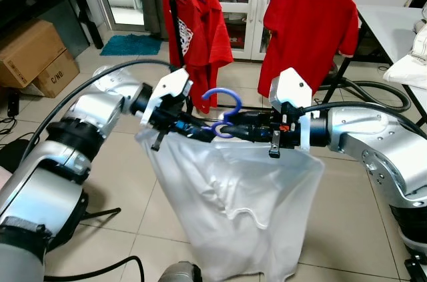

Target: Hang hanger

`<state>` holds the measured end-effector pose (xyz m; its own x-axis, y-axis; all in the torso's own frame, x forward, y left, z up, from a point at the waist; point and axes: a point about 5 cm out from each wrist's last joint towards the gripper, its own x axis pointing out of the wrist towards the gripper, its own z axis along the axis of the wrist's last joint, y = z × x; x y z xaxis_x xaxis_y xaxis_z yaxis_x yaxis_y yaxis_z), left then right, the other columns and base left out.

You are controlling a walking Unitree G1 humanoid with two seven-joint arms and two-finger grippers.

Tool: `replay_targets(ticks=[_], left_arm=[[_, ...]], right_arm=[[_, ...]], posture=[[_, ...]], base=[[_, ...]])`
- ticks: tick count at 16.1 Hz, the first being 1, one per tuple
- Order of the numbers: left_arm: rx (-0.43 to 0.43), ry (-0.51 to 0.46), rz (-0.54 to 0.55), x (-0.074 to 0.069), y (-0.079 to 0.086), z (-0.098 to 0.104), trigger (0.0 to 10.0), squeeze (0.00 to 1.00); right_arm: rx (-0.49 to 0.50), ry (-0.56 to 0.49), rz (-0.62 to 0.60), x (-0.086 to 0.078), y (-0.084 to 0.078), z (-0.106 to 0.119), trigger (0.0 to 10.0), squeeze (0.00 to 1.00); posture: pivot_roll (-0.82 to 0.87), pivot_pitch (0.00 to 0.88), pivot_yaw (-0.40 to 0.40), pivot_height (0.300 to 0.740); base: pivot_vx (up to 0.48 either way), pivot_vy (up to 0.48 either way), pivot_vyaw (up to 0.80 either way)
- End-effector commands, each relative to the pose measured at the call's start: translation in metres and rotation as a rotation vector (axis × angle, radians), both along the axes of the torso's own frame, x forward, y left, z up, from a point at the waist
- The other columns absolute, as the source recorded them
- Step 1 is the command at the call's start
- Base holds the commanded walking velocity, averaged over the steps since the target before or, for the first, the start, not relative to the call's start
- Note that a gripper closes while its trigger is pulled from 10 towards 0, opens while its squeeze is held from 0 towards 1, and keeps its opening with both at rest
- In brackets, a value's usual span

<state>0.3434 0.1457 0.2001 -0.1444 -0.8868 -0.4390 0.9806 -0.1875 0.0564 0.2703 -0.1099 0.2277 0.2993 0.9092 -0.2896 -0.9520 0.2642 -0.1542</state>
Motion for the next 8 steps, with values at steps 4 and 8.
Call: replay_targets(ticks=[4,8], left_arm=[[-0.031,-0.044,0.108,0.002,0.019,-0.003,0.0,0.0],[-0.107,-0.081,0.264,0.005,0.031,-0.007,0.0,0.0]], right_arm=[[0.112,-0.058,-0.026,-0.004,-0.015,0.02,10.0,1.0],[0.185,-0.073,-0.176,-0.005,-0.038,0.023,10.0,1.0]], posture=[[-0.02,0.0,0.098,0.74],[-0.01,0.0,0.089,0.74]], base=[[0.0,0.0,0.0],[0.0,0.0,0.0]])
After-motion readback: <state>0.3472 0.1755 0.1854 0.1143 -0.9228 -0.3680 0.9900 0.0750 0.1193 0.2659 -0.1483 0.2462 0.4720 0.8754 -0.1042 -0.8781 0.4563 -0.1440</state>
